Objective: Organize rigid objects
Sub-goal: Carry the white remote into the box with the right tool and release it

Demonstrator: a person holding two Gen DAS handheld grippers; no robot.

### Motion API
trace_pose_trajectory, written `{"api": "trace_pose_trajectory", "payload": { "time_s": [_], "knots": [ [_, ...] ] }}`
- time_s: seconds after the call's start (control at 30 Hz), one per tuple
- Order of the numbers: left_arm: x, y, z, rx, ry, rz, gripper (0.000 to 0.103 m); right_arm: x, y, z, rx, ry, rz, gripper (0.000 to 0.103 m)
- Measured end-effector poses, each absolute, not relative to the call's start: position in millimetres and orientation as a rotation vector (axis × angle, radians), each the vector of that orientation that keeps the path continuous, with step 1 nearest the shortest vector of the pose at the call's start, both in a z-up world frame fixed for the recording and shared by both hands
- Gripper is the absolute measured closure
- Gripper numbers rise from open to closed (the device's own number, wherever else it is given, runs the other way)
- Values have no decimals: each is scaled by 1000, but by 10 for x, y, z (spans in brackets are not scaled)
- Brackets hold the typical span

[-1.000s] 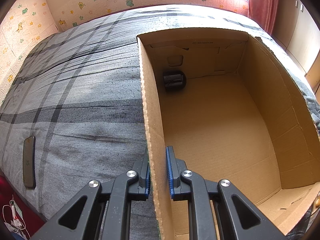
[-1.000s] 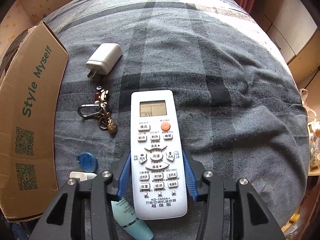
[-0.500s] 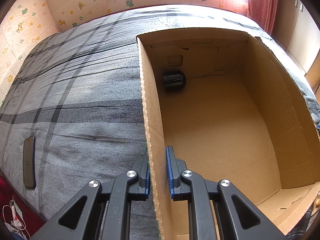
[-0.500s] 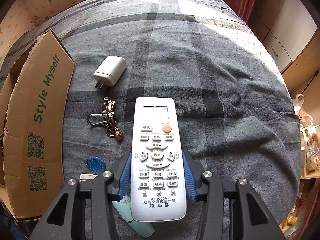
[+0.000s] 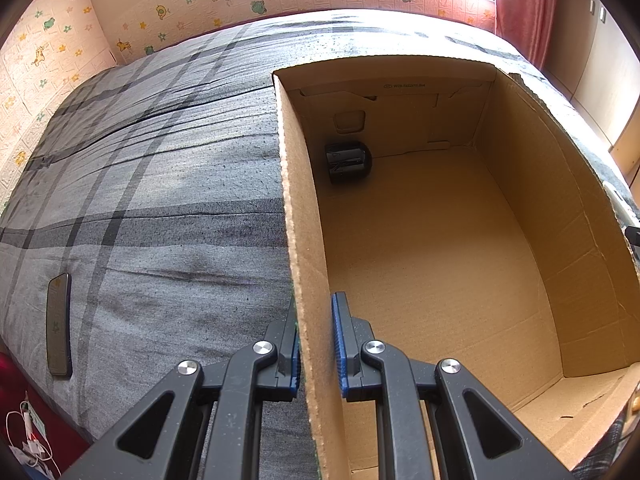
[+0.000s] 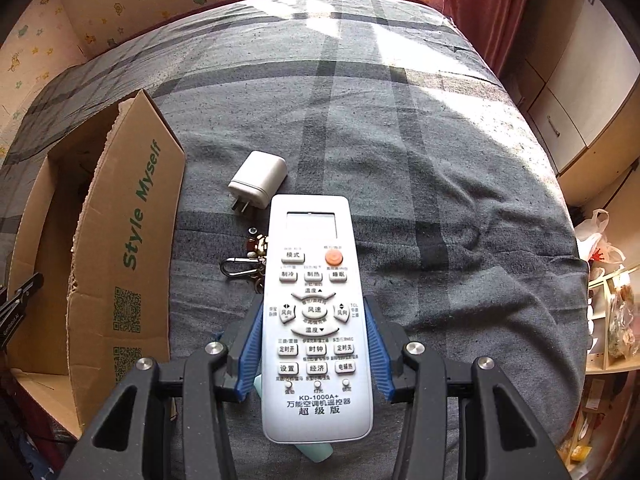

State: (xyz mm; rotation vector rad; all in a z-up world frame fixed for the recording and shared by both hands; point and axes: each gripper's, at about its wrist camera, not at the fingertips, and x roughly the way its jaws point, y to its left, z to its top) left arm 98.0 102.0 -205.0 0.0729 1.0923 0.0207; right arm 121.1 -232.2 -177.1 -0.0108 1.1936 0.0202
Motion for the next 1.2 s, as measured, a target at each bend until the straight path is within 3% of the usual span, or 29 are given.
{"api": "trace_pose_trajectory", "payload": {
  "time_s": [0.8,1.2],
  "knots": [
    [973,1003,-2038,71,1091,20,89,1392,-1377,-1076,-98,1085,202,53],
    [968,1016,-2031,63,1089,17,89,1484,-696,-1051,-148,1079,323,53]
  ]
}}
